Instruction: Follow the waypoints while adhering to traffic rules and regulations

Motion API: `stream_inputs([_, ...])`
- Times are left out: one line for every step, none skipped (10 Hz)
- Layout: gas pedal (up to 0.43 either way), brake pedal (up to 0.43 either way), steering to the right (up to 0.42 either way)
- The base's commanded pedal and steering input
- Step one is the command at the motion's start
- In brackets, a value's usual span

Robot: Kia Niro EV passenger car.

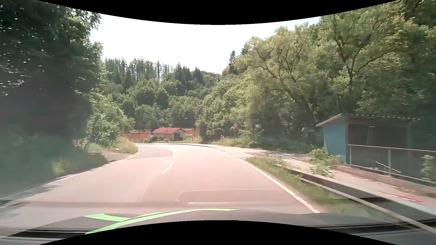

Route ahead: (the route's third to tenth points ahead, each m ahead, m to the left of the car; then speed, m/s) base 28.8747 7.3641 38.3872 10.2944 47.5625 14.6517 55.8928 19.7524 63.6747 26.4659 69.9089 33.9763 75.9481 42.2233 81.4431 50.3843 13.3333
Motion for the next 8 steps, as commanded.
stream_inputs([0.000, 0.195, -0.034])
stream_inputs([0.000, 0.195, -0.039])
stream_inputs([0.000, 0.201, -0.044])
stream_inputs([0.000, 0.201, -0.048])
stream_inputs([0.000, 0.201, -0.052])
stream_inputs([0.000, 0.201, -0.054])
stream_inputs([0.000, 0.201, -0.054])
stream_inputs([0.000, 0.201, -0.054])
